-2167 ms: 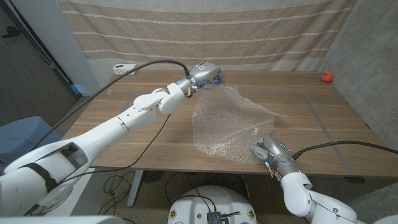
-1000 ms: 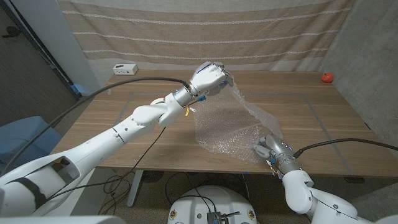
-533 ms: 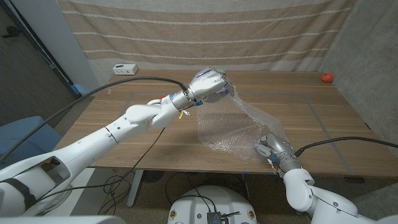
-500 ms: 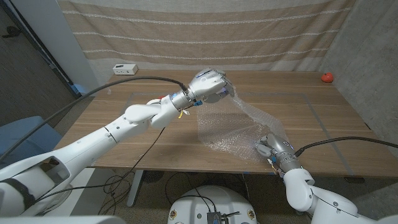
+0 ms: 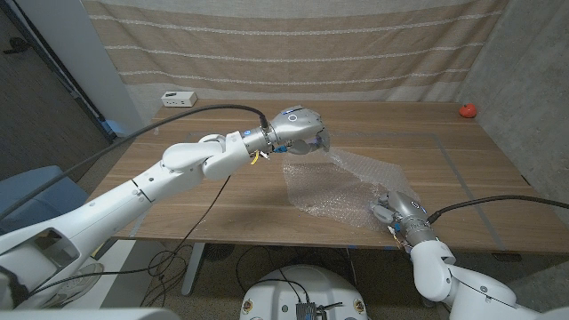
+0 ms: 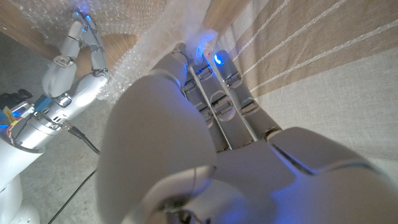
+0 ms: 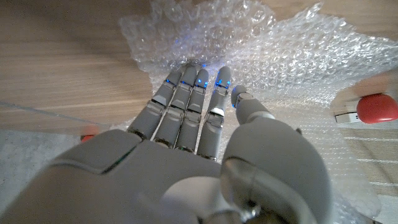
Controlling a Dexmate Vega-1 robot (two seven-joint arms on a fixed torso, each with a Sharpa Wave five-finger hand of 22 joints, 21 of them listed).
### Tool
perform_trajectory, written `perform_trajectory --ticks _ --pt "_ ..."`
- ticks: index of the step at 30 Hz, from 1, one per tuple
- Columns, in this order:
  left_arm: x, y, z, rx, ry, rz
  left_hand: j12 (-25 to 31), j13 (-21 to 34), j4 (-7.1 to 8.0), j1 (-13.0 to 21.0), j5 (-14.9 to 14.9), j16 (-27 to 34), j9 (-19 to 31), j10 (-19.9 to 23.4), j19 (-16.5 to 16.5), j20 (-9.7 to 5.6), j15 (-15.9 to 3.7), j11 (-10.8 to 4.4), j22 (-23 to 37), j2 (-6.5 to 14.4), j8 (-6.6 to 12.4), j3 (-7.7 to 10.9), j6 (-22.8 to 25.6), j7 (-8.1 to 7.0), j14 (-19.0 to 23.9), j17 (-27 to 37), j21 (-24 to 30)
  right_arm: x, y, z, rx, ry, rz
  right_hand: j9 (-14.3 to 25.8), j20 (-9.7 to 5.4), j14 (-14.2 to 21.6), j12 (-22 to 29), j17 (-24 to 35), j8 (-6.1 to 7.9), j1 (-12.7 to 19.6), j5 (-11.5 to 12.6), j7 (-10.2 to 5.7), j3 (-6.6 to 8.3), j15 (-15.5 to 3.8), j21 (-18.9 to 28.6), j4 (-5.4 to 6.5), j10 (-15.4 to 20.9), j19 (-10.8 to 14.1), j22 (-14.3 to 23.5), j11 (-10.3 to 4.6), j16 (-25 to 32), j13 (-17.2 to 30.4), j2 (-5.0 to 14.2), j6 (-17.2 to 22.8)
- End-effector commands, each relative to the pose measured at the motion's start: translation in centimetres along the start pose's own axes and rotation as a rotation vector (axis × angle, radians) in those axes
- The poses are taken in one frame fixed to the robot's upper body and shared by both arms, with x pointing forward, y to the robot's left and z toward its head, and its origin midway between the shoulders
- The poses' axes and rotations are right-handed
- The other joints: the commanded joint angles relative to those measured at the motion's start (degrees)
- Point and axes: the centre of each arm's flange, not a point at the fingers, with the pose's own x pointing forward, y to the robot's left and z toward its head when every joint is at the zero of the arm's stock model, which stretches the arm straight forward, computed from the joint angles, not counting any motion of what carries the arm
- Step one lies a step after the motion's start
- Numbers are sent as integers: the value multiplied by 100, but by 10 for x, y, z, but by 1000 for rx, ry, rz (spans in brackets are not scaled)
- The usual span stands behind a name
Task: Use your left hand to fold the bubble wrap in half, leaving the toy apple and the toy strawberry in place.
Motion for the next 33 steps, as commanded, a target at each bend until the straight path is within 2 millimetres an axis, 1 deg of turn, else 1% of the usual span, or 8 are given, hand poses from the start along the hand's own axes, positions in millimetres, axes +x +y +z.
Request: perform_trajectory --ticks 1,7,9,10,14,18,24,33 --pt "2 -11 -1 -70 64 -375 -42 42 -2 18 40 -35 28 -30 -41 -384 -325 -10 32 94 -26 -21 -34 9 282 24 -18 -8 -28 -13 44 39 -141 12 1 51 -11 16 -13 -65 -2 -3 39 0 47 -14 3 23 23 34 -29 8 -10 -7" --pt "8 -23 -4 -150 46 -486 -215 41 118 -223 -5 -139 44 -240 -79 -425 -320 -12 34 190 -210 -117 -383 4 27 26 53 -14 -37 -17 49 51 -191 14 12 28 -59 17 -65 -73 -3 -10 45 10 42 -15 -77 15 24 36 -47 9 -13 -107" --pt "10 -28 -8 -238 20 -522 -571 -42 680 -1466 -285 -315 -2 -803 -257 -289 -180 42 -10 172 -537 -515 -1213 14 -678 3 -13 -15 -38 -17 52 53 -192 14 16 32 -61 22 -67 -75 -4 -15 44 11 42 -15 -74 16 24 34 -43 9 -15 -109" --pt "11 -29 -10 -275 8 -542 -735 -104 868 -1979 -412 -338 -55 -1220 -400 -137 -117 269 -27 93 -602 -655 -1644 72 -1021 -10 -132 -15 -38 -17 55 51 -191 14 17 35 -63 21 -68 -76 -4 -18 44 14 42 -16 -76 17 24 33 -44 9 -17 -109" --pt "14 -37 -15 -382 -24 -579 -791 -223 1347 -3316 -507 -361 -162 -2507 -1192 443 416 731 -30 -37 -629 -1037 -3385 -10 -2656 -7 -755 -15 -38 -17 61 49 -186 15 20 47 -65 26 -69 -87 -6 -16 42 17 39 -10 -66 14 24 43 -39 10 -20 -102" --pt "21 -49 -20 -592 -85 -619 -784 -259 1628 -3958 -463 -339 -182 -3135 -1500 691 789 1029 -30 89 -635 -1196 -4212 100 -3338 -7 -1092 -16 -41 -19 82 43 -201 16 21 57 -68 36 -66 -95 -8 -13 36 13 40 -6 -57 19 24 25 -31 10 -18 -86" --pt "30 -60 -21 -734 -151 -653 -766 -270 1783 -4327 -415 -315 -190 -3505 -1701 883 1028 1331 -21 380 -631 -1213 -4792 178 -3689 -2 -1325 -20 -52 -25 164 13 -277 17 25 35 -81 51 -78 -111 -11 -17 25 20 40 5 -69 22 25 24 -31 11 -10 -104" --pt "27 -51 -25 -702 -107 -546 -777 -293 1702 -4646 -402 -399 -212 -4231 -2318 1145 1171 1328 -15 542 -585 -1235 -5292 -23 -4646 -34 -1835 -20 -65 -24 191 -33 -351 25 10 -268 -232 114 -186 -107 -4 -58 2 53 24 -4 -390 -8 30 -4 -116 19 24 -410"
